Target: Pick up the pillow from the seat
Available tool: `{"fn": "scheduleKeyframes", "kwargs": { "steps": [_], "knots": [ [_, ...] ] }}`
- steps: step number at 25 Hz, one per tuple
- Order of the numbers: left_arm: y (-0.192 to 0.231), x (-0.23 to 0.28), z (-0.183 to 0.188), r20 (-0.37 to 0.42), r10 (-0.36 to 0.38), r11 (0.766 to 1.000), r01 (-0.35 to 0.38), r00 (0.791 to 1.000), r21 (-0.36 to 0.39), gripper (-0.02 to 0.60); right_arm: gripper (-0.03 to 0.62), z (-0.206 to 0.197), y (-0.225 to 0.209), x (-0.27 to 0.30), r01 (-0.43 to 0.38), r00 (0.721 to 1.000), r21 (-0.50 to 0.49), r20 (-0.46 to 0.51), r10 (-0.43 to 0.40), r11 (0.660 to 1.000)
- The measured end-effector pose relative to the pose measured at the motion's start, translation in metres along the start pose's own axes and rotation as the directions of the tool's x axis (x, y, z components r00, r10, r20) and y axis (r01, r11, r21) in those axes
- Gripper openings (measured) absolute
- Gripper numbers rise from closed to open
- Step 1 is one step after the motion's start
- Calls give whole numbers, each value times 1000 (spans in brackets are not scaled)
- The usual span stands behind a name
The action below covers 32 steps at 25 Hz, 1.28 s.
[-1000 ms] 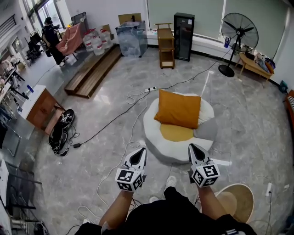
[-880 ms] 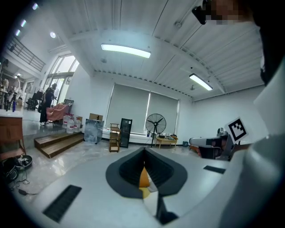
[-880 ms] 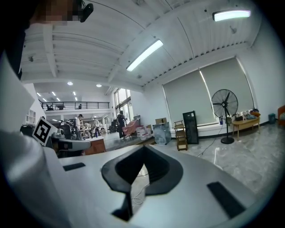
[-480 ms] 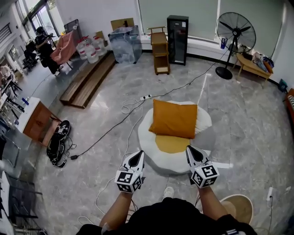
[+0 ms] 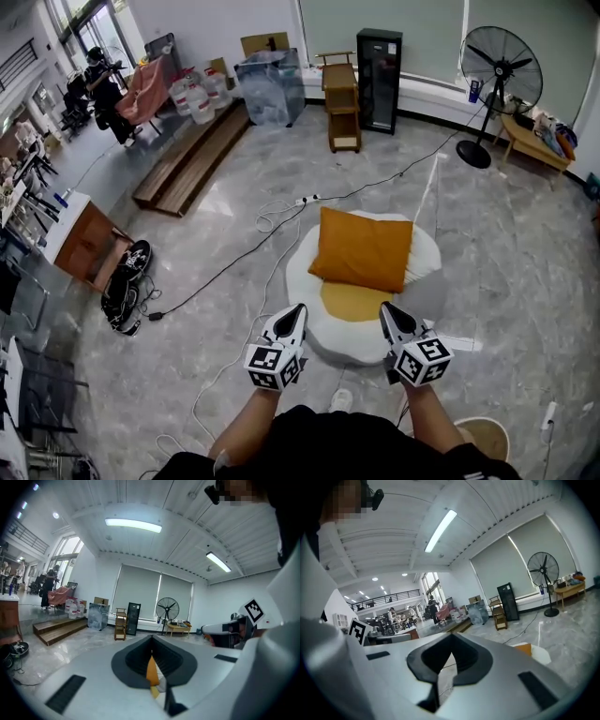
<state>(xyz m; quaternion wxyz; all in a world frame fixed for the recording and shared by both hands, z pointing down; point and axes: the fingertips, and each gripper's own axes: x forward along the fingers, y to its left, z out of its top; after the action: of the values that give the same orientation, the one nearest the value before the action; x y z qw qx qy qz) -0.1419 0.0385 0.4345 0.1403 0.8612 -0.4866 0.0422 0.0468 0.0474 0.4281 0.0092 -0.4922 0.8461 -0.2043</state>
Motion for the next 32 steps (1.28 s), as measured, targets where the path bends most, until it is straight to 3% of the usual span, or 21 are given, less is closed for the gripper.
{"fn": "scheduleKeyframes", "kwargs": {
  "steps": [10, 16, 28, 32],
  "knots": [
    [17, 35, -13, -35, -8, 1000, 7, 999, -29, 11, 6, -4, -21, 31, 23, 999, -103, -38, -27, 994],
    [40, 80, 2, -20, -18, 1000, 18, 1000, -15, 11, 6, 11, -40, 64, 33, 997, -146, -71, -44, 989],
    [107, 173, 17, -34, -34, 999, 33, 999, -23, 11, 6, 27, -83, 159, 80, 989, -112, -112, -92, 991],
    [122, 199, 15, -67, -66, 998, 65, 996, -27, 11, 6, 35, -97, 174, 133, 988, -109, -67, -141, 985]
  ]
}}
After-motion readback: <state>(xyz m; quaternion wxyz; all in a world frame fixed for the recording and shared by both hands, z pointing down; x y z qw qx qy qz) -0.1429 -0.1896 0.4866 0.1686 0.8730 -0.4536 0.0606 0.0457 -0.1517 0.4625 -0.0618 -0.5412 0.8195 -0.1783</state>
